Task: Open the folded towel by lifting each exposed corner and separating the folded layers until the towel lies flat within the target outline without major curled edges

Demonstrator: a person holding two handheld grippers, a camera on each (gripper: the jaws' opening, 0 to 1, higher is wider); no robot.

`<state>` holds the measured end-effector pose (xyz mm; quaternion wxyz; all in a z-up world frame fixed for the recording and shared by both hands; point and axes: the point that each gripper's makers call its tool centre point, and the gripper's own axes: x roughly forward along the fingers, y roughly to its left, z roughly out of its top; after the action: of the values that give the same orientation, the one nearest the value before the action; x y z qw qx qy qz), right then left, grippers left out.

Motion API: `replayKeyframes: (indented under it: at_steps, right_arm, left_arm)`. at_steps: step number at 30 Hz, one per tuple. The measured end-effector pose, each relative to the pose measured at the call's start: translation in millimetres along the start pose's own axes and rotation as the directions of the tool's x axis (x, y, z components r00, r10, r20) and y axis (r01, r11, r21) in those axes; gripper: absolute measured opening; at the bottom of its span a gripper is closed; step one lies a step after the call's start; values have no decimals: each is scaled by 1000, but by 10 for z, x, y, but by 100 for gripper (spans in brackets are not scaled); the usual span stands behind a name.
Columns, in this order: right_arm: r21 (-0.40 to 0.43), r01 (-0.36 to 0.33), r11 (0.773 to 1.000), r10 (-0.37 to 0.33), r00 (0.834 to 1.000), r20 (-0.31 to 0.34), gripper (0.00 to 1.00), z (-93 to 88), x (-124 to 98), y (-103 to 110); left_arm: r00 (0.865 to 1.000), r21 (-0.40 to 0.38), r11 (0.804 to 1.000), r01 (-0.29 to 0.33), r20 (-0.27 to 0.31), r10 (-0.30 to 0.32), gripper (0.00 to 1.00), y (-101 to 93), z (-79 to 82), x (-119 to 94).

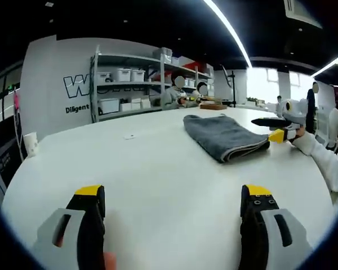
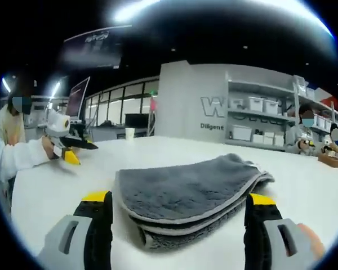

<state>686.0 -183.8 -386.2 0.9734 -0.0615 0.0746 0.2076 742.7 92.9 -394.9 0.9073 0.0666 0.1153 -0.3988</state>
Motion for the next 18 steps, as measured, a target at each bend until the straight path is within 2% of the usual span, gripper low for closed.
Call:
replayKeyframes:
  at_steps: [6,10,12,17,18]
  right_arm:
    - [43,-27,999,26,1000,5,96,20,-24,49]
    - [75,-19,997,17,1000,16,91,33,-64,9]
    - [92,-39,995,38,999,20,88,44,-61,51]
    - [90,-67,994,63,997,41,91,89,-99,129]
    - [90,-67,994,64,997,42,91,90,-105,129]
  left_arm:
    - [997,63,996,63,39,-65,99,-250,71,76]
    - [996,108,990,90,18,-93,99,-486,82,224]
    - [994,144,984,104,11,-107,99,-637,129,311]
    - [987,186,970,155,16,-161,99,-1104,313,606]
    - [986,190,969,158,14,-164,99,-1133,321,626]
